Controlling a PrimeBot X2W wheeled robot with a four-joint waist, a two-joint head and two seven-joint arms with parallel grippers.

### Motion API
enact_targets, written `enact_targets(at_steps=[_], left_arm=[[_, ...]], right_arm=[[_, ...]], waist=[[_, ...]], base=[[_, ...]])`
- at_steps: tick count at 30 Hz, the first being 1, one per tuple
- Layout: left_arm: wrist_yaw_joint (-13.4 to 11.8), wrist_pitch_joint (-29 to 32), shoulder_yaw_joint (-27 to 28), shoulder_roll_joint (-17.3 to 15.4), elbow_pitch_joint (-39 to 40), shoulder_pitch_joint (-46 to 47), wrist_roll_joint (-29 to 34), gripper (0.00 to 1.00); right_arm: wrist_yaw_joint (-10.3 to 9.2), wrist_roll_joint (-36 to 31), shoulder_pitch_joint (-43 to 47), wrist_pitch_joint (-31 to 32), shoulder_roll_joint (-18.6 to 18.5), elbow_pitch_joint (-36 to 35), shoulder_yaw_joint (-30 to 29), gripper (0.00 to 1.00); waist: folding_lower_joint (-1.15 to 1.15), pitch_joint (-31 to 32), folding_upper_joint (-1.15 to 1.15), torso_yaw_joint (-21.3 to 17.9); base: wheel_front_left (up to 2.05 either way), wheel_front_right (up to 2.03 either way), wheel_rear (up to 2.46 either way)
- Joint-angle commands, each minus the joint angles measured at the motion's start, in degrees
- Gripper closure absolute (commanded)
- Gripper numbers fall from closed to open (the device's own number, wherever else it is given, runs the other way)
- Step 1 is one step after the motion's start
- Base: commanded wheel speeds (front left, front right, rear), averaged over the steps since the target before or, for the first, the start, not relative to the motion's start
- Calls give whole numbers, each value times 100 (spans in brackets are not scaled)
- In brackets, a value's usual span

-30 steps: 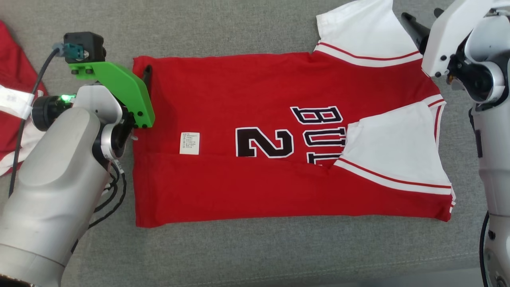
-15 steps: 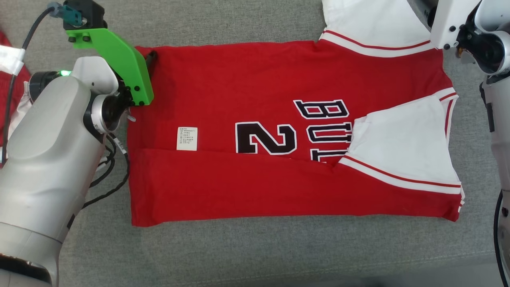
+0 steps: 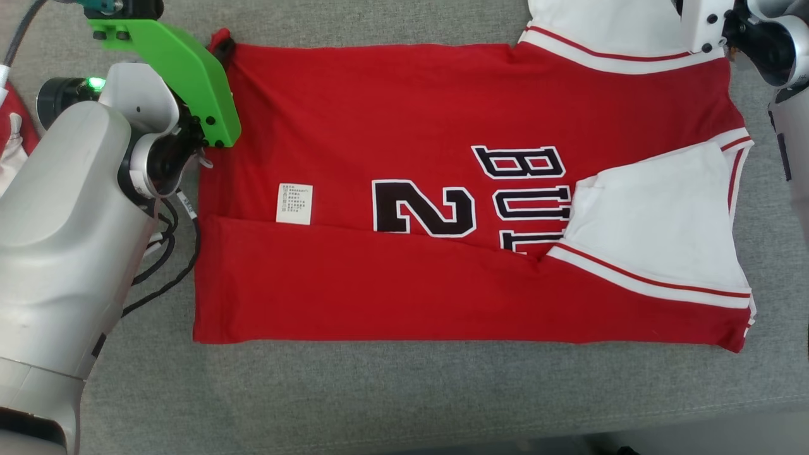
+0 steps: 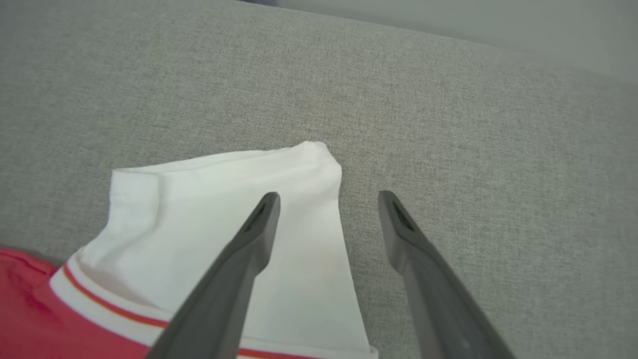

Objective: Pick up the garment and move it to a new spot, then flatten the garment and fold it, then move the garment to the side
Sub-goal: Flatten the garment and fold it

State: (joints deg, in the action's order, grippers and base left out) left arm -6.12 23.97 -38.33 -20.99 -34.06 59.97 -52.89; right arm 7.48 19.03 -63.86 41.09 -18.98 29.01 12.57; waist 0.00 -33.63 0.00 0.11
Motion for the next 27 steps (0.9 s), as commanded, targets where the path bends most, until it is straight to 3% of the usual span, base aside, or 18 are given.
enact_targets(at_steps=[1,14,15,16,17,27], left_arm=[[-53,-54,23,-94,-106,-26,4,100],[-100,-231,-27,-27,152,-69,55,100],[-102,-242,-26,-23,163,-76,47,100],[-99,-301,-13,-22,179,-83,53,100],[-98,-351,2,-24,190,-86,68,100],[-67,-1488,150,156,40,-81,292,100]], right_arm=[[1,28,-81,-82,-34,73,32,0],[0,90,-316,-507,-5,1071,77,0],[0,102,-312,-509,9,1127,102,29],[1,118,-313,-520,29,1176,134,72],[1,121,-320,-541,39,1211,154,100],[-3,-202,-517,-1723,-53,1305,-42,100]], waist=[[0,-90,0,48],[0,-287,0,280],[0,-297,0,287],[0,-312,0,291],[0,-321,0,291],[0,-52,0,268]], base=[[0,0,0],[0,0,0],[0,0,0],[0,0,0],[0,0,0],[0,0,0]])
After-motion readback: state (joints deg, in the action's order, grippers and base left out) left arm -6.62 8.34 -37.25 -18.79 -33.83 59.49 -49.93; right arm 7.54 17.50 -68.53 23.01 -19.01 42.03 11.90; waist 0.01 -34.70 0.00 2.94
